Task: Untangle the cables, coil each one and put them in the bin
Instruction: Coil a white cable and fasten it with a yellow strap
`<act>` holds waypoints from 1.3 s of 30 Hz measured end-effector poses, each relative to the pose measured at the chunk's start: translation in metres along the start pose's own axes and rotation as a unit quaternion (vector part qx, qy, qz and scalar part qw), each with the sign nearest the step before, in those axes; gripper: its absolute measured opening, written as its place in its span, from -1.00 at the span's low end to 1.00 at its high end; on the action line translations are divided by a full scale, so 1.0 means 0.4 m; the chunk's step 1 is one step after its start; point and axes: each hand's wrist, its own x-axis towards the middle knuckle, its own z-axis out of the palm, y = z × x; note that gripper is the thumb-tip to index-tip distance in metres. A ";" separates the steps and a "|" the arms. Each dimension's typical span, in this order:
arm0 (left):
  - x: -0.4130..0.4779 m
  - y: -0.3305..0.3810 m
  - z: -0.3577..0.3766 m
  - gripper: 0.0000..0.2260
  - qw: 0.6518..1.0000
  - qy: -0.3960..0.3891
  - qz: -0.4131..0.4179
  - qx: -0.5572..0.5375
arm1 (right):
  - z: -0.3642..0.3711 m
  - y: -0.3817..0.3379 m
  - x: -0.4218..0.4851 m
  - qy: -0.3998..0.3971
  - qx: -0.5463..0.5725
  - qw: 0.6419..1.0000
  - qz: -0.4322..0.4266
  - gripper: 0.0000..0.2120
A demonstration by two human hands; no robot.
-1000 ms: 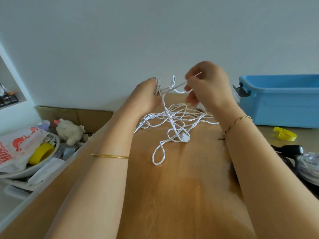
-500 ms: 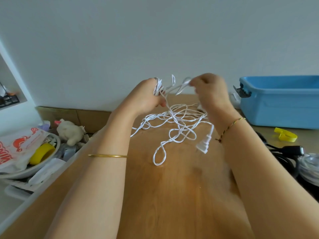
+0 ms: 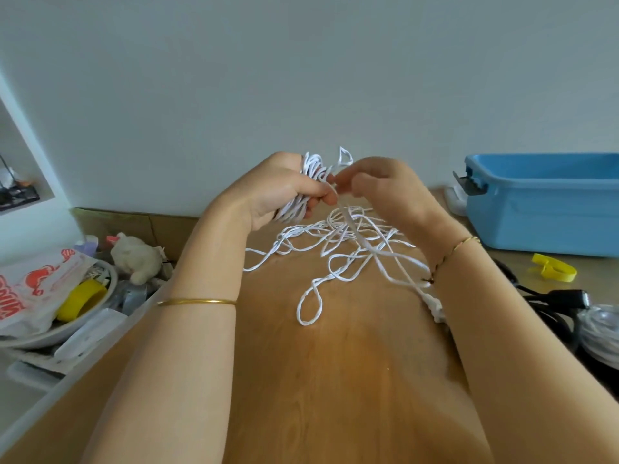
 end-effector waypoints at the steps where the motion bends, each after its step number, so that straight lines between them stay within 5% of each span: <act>1: 0.001 -0.002 0.002 -0.88 1.000 0.003 0.004 -0.004 | 0.005 -0.003 -0.004 -0.035 0.032 0.999 0.003 -0.76; 4: 0.006 -0.009 0.004 -0.91 1.000 0.002 0.005 -0.013 | 0.018 0.004 -0.016 -0.105 -0.027 0.994 0.011 -0.75; 7: 0.012 -0.021 0.004 -0.86 0.998 0.013 0.015 0.064 | 0.011 0.004 -0.014 -0.088 -0.088 0.992 -0.029 -0.87; 13: 0.029 -0.047 -0.001 -0.93 0.964 0.007 -0.023 0.265 | -0.031 0.029 0.003 0.125 0.142 0.979 0.079 -0.74; 16: 0.031 -0.054 -0.003 -0.86 0.967 0.011 -0.047 0.250 | -0.074 0.076 0.012 0.225 -0.016 0.966 0.128 -0.80; 18: 0.025 -0.041 0.002 -0.95 0.981 0.010 -0.027 0.192 | -0.089 0.095 0.011 0.187 -0.164 0.956 0.156 -0.84; 20: 0.015 -0.022 0.013 -0.90 0.988 -0.009 0.006 0.156 | -0.075 0.096 0.006 0.100 -0.283 0.940 0.161 -0.68; 23: 0.005 -0.011 0.026 -0.91 0.992 -0.041 0.017 0.117 | -0.036 0.069 0.007 -0.002 -0.346 0.938 0.013 -0.60; 26: 0.004 -0.012 0.027 -0.78 0.995 -0.040 0.014 0.085 | -0.015 0.026 -0.005 -0.074 -0.149 0.986 -0.005 -0.80; 29: 0.007 -0.016 0.025 -0.75 0.997 -0.021 0.021 0.074 | -0.013 0.009 -0.020 -0.100 0.094 0.990 0.035 -0.74; 34: 0.017 -0.032 0.034 -0.72 0.988 0.005 0.039 0.149 | -0.024 -0.009 -0.012 -0.072 0.227 0.962 0.131 -0.51; 39: 0.032 -0.039 0.039 -0.72 0.968 0.005 0.079 0.239 | 0.000 -0.005 -0.027 -0.056 0.154 0.980 0.116 -0.82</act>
